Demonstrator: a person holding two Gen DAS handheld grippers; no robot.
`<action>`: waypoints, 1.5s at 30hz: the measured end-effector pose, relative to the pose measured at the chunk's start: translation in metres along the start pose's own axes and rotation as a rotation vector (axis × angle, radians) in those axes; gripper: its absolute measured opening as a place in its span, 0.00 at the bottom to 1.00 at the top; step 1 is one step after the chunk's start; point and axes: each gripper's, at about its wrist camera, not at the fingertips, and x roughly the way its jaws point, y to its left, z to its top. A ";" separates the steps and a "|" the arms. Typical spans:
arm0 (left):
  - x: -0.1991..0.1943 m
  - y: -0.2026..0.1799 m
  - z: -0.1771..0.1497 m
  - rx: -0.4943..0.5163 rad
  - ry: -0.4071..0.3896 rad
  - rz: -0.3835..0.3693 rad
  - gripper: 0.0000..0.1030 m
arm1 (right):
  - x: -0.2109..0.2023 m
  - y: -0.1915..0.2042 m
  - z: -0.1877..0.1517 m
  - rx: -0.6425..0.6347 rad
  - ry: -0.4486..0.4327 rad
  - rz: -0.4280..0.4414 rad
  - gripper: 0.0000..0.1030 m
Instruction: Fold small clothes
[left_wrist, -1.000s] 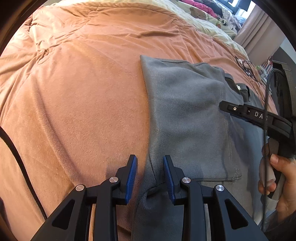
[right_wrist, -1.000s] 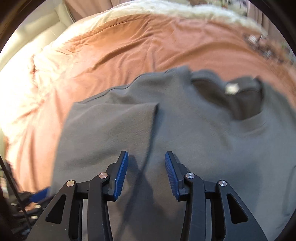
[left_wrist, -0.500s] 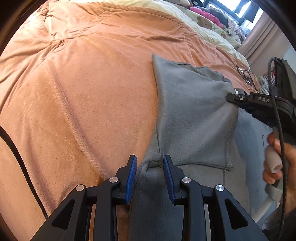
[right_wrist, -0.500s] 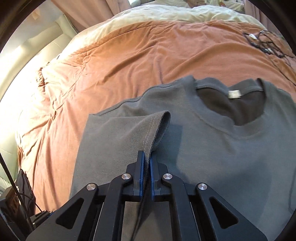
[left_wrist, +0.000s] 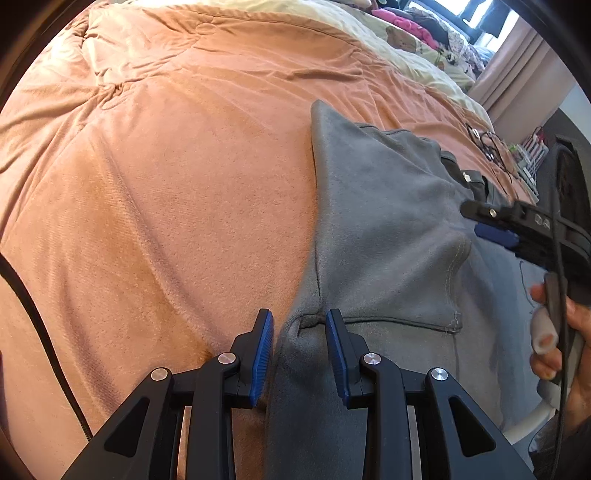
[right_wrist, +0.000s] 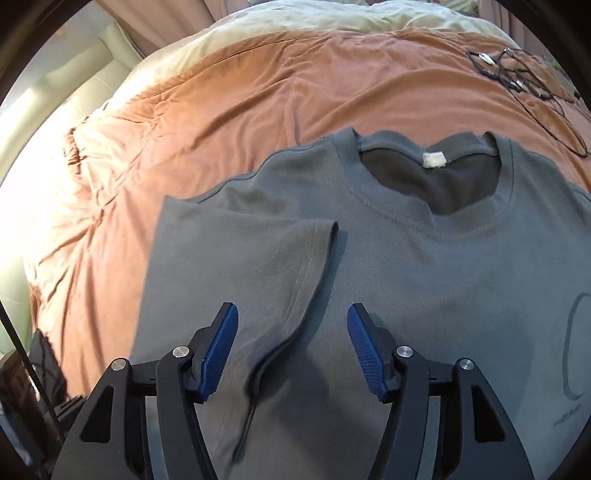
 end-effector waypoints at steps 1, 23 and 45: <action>-0.001 0.001 0.000 -0.002 -0.003 -0.005 0.31 | -0.003 -0.002 -0.004 0.010 0.003 0.003 0.58; -0.006 -0.007 -0.017 0.131 0.011 0.002 0.37 | 0.003 -0.010 -0.069 0.172 0.136 0.212 0.11; -0.038 0.007 0.001 0.047 -0.073 0.005 0.35 | -0.053 -0.005 -0.084 0.081 0.011 0.206 0.42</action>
